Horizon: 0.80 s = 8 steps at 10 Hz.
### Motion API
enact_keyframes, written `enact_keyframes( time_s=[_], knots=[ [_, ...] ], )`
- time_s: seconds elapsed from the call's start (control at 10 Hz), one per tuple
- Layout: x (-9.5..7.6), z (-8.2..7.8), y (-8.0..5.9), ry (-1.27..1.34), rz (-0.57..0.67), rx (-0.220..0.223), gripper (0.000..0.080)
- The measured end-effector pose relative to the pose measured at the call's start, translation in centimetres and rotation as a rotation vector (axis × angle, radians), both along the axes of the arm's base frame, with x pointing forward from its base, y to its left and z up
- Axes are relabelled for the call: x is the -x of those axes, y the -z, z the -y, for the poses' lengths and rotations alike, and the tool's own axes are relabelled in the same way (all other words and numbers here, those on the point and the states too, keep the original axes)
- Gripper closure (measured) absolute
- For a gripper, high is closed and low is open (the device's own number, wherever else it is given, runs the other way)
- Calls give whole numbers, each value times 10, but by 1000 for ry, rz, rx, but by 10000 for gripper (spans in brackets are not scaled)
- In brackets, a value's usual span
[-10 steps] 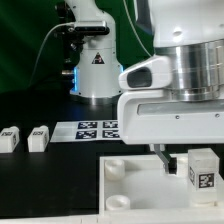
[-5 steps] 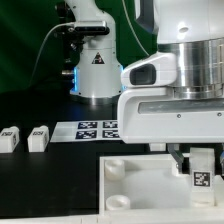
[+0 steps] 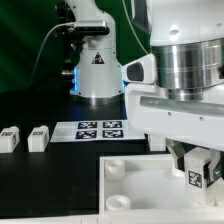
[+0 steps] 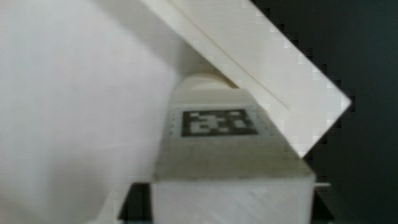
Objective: Assemble one leg
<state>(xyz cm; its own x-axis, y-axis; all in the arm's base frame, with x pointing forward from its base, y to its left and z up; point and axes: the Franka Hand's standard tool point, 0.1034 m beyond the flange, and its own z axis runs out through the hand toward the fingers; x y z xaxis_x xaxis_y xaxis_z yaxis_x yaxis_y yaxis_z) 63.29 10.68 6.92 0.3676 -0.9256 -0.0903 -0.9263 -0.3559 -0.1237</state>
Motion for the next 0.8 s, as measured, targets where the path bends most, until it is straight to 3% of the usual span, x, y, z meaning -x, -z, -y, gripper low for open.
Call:
enact_keyframes(
  time_s=[0.1,0.5,0.6,0.7,0.8],
  knots=[
    [3,0,0,209,-15,-49,509],
    [4,-2,1,492,-72,-86,490],
    [4,-2,2,478,-70,-85,292],
    [4,-2,2,462,-68,-83,292],
    [4,-3,3,381,-49,-72,173]
  ],
)
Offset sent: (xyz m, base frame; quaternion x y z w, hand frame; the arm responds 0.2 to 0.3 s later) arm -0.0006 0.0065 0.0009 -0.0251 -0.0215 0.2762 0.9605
